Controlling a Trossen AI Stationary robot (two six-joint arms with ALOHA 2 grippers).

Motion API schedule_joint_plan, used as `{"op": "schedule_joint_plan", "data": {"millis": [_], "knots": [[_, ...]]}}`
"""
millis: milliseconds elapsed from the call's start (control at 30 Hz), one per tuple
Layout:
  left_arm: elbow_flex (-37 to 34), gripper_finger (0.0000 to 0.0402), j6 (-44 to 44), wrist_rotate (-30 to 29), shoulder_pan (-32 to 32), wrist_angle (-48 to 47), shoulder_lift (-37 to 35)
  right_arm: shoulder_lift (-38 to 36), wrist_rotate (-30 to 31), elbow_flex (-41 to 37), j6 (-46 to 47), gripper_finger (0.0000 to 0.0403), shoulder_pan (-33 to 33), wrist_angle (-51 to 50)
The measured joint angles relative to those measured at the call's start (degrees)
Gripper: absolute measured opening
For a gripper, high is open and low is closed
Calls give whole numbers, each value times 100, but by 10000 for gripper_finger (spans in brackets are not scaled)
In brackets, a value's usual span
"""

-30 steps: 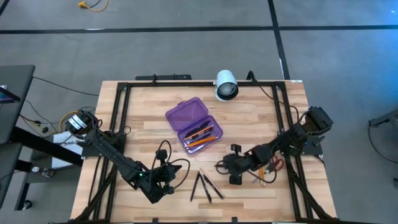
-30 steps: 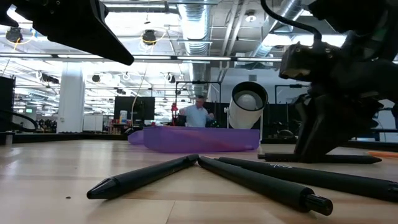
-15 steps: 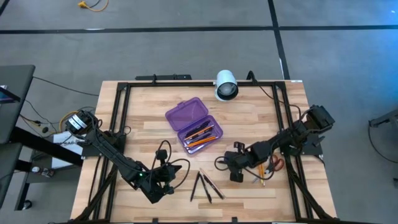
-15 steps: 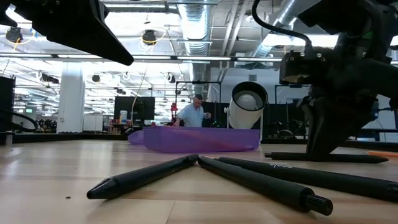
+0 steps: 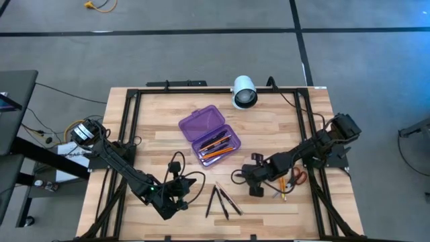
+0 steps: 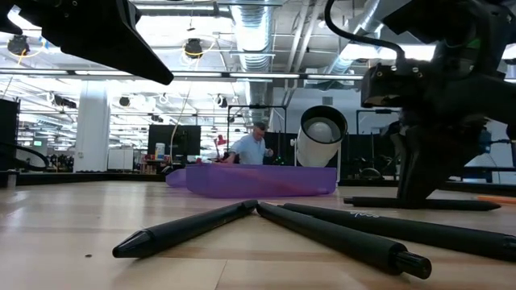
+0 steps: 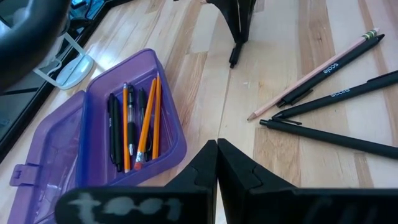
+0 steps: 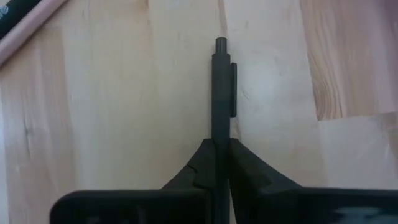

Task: Pick & place school supplies into a supply box
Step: Put the black pen into the purple supply box

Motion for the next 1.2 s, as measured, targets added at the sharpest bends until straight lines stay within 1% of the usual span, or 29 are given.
{"op": "schedule_joint_plan", "data": {"millis": [100,333,533,867,967,1067,1200], "knots": [[0,0,0,0,0,-2,0,37,63,183,-289,5,30,-268],[0,0,-2,2,2,-1,0,71,505,545,-833,1,122,-831],[0,0,-2,1,0,-2,0,71,1140,655,-1049,1,267,-770],[0,0,-4,0,0,-2,0,50,1965,929,-1551,3,371,-690],[0,0,-4,1,1,-2,0,50,2276,1056,-1844,3,289,-659],[0,0,-4,0,1,-2,0,48,2437,1233,-2134,3,114,-634],[0,0,-7,2,2,-3,0,43,2459,1379,-2599,4,-260,-351]]}}
